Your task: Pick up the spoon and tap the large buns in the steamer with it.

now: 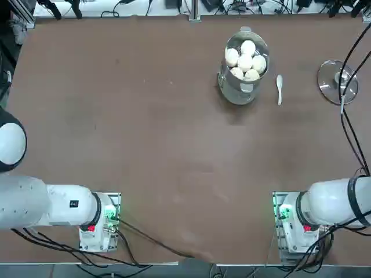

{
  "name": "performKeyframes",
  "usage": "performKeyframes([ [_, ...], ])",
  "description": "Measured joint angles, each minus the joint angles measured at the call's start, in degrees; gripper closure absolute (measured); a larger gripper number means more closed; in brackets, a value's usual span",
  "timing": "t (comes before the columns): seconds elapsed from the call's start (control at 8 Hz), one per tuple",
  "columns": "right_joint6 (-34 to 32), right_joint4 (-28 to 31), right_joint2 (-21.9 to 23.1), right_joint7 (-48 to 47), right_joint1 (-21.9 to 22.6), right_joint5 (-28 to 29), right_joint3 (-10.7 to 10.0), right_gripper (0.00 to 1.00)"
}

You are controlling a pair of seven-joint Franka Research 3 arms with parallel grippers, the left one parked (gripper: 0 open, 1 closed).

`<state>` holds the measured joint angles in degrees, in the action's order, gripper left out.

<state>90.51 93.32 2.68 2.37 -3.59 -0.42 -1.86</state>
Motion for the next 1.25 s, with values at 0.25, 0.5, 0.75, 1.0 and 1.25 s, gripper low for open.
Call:
performKeyframes([
  [0.25, 0.1, -0.06, 0.0, -0.41, 0.52, 0.0, 0.11, 0.0],
  [0.5, 0.29, -0.02, -0.57, -2.16, 1.23, 0.0, 0.29, 0.0],
  [0.75, 2.02, 1.36, -2.65, -3.93, 1.91, 0.02, 0.31, 0.0],
  [1.0, 6.28, 6.0, -4.23, -8.97, 3.53, 0.05, 0.35, 0.0],
  [1.25, 13.64, 12.97, -4.52, -11.64, 4.85, 0.04, 0.39, 0.0],
])
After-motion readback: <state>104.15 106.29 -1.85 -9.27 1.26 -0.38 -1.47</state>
